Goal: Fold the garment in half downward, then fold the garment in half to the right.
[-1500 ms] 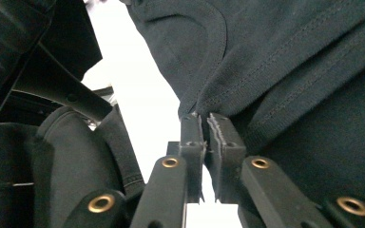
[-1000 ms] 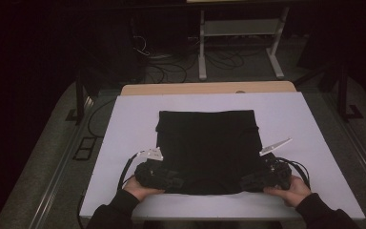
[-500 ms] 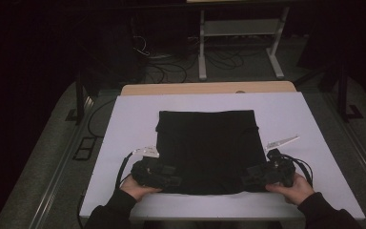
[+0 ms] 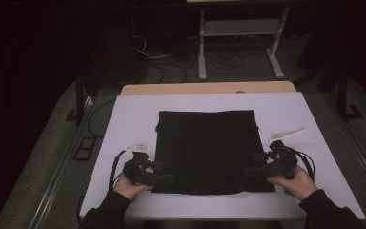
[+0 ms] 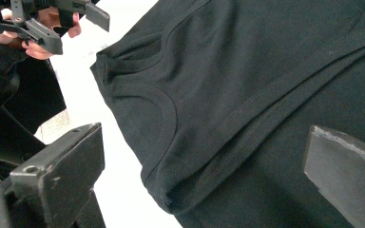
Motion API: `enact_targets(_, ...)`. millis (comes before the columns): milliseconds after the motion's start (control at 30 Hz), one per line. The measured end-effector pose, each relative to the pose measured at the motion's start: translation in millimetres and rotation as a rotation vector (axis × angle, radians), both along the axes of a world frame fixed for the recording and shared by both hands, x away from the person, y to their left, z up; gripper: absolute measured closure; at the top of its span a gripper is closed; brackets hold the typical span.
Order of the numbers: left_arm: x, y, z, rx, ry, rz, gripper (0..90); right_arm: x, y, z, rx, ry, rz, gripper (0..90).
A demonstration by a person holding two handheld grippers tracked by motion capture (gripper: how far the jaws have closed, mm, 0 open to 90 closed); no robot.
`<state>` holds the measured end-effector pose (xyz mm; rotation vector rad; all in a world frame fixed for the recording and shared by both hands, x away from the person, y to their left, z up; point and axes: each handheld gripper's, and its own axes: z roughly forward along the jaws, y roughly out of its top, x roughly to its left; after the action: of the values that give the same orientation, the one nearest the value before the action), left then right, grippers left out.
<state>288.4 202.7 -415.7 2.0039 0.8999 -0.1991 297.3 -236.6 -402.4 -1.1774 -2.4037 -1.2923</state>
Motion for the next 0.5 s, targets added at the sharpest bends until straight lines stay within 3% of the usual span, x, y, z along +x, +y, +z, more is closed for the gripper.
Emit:
enact_targets(133, -3.0, 4.8, 0.3, -0.001, 0.0, 0.021, 12.9, 1.1, 3.5, 3.6, -0.029, -0.03, 0.003, 0.0)
enact_targets(267, -6.8, 8.2, -1.4, 0.028, 0.006, 0.036, 11.8, 5.7, 9.7, 11.4, -0.049, -0.063, 0.01, 0.0)
enact_targets(500, -10.5, 15.2, -2.0, 0.038, 0.019, 0.068, 10.5, 20.8, 26.2, 27.1, -0.053, -0.113, 0.05, 0.0)
